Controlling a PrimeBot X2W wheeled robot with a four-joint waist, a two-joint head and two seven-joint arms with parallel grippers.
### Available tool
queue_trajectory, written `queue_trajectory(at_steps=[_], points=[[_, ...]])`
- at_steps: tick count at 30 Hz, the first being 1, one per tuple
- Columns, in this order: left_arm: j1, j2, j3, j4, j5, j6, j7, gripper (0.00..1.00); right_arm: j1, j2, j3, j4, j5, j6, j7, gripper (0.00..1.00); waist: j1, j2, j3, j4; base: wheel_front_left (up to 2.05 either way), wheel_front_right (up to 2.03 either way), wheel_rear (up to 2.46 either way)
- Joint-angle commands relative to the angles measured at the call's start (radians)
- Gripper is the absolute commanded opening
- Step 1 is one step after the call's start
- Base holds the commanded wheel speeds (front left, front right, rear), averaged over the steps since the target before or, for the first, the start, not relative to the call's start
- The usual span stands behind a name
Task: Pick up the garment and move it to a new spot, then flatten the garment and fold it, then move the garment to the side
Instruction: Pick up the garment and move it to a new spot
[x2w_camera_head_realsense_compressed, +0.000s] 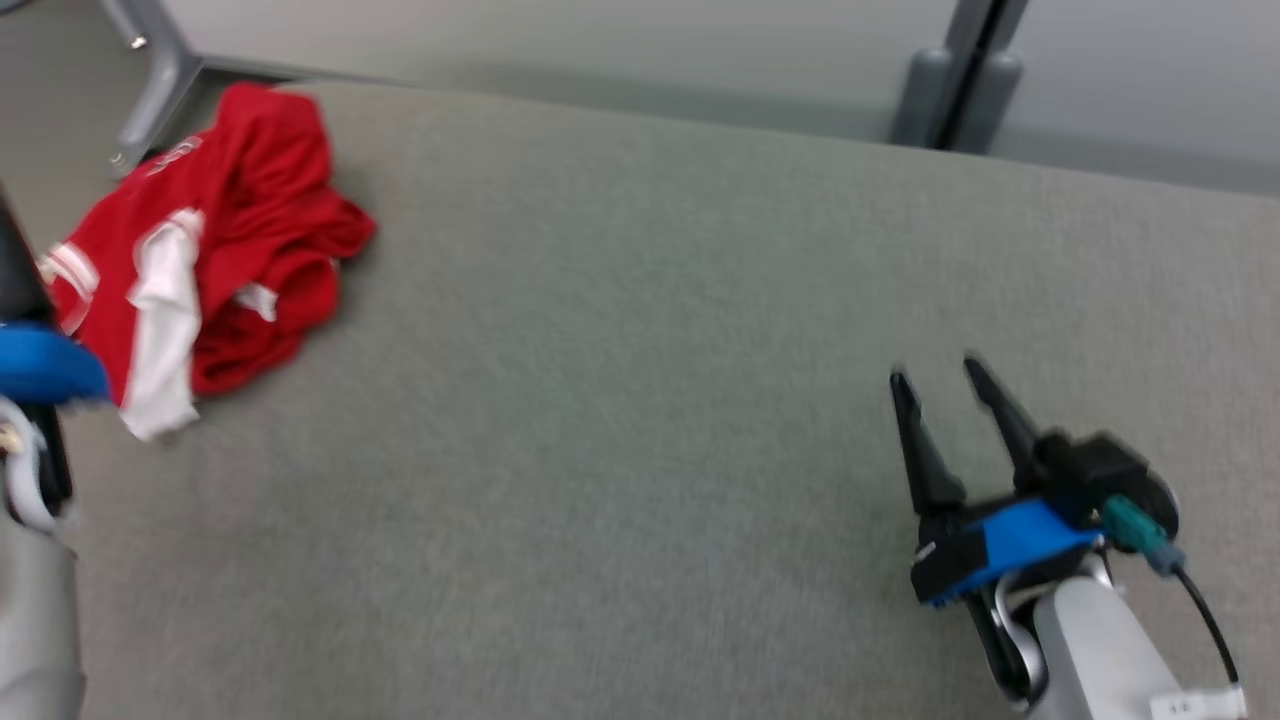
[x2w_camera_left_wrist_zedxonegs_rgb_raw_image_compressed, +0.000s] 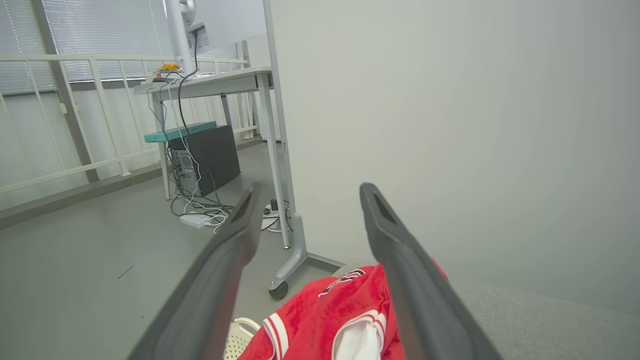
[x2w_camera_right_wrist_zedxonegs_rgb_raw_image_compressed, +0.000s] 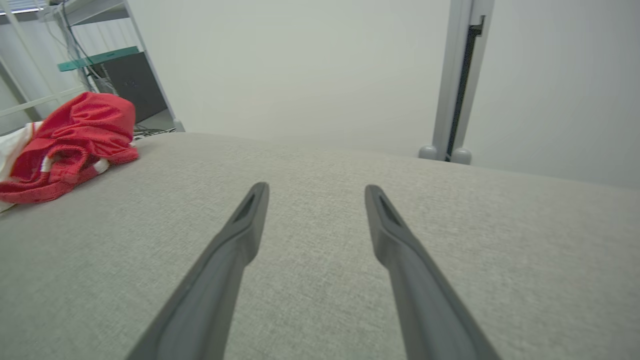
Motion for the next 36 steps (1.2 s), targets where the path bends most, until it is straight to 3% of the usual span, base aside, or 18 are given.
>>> queue_trajectory(at_steps=[1,7,13,24,28,29,30,36], points=[[-0.034,0.012,0.01,0.009,-0.004,-0.002,-0.001,1.0,-0.019,-0.006,-0.007,-0.016,-0.016,0.001,-0.004,1.0,-0.0002,-0.0001,0.017,-0.013,0.0,0.0,0.0],[-0.184,0.103,0.036,0.109,-0.026,-0.024,0.015,1.0,-0.045,-0.007,-0.046,-0.125,-0.087,0.001,-0.004,1.0,-0.0002,-0.0001,0.125,-0.091,0.0,0.0,0.0],[-0.285,0.156,0.011,0.243,-0.021,-0.051,0.054,1.0,-0.046,-0.012,-0.059,-0.203,-0.114,0.001,-0.004,1.0,-0.0002,-0.0001,0.199,-0.139,0.0,0.0,0.0],[-0.358,0.149,-0.046,0.547,-0.057,-0.098,0.266,1.0,-0.039,-0.027,-0.068,-0.261,-0.116,0.001,0.015,1.0,-0.0002,-0.0001,0.257,-0.17,0.0,0.0,0.0],[-0.365,0.143,-0.054,0.6,-0.082,-0.106,0.281,1.0,-0.041,-0.028,-0.067,-0.273,-0.117,0.0,0.02,1.0,-0.0002,-0.0001,0.259,-0.17,0.0,0.0,0.0],[-0.365,0.139,-0.058,0.606,-0.087,-0.109,0.275,0.34,-0.04,-0.028,-0.065,-0.273,-0.118,0.001,0.02,1.0,-0.0002,-0.0001,0.258,-0.169,0.0,0.0,0.0],[-0.365,0.134,-0.057,0.612,-0.099,-0.111,0.267,0.0,-0.038,-0.027,-0.063,-0.273,-0.118,0.001,0.021,1.0,-0.0002,-0.0001,0.257,-0.168,0.0,0.0,0.0],[-0.371,0.143,-0.095,0.603,-0.094,-0.114,0.148,0.0,-0.036,-0.023,-0.049,-0.265,-0.114,0.0,0.021,1.0,-0.0002,-0.0001,0.239,-0.163,0.0,0.0,0.0]])
